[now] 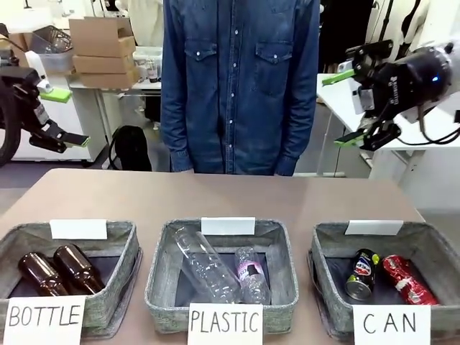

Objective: Sort the can waste into the basket.
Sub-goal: Pick up the can waste from the table and place it in the right Fabric basket.

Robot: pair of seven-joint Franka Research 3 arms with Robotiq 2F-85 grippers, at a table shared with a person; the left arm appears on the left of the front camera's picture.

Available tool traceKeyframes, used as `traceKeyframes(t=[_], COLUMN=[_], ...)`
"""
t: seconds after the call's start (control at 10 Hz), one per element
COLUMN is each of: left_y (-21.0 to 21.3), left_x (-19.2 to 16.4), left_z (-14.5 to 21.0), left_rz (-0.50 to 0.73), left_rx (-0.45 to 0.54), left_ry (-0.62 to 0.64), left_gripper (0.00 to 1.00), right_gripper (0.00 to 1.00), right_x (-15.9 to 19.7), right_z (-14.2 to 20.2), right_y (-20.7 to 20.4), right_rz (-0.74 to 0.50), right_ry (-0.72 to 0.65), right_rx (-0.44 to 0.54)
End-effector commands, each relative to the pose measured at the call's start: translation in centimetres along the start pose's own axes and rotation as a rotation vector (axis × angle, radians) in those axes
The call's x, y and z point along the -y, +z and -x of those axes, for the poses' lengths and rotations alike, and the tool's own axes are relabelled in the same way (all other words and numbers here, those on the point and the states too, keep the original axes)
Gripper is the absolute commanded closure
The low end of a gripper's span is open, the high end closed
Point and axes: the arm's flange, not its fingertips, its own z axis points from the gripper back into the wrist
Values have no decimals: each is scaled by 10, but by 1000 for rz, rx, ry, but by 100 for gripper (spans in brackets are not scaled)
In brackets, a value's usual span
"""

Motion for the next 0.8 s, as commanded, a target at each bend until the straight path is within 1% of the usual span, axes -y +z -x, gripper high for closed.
traceKeyframes(t=[0.0,0.7], left_y=[5,5], left_x=[2,2], left_z=[3,3], left_rz=[4,4], left_rx=[-13,-13], left_ry=[-3,-3], left_gripper=[0,0], right_gripper=[0,0], right_x=[3,3], right_z=[0,0], right_y=[1,1], right_rz=[-25,-25], right_ry=[9,9], right_rx=[21,21])
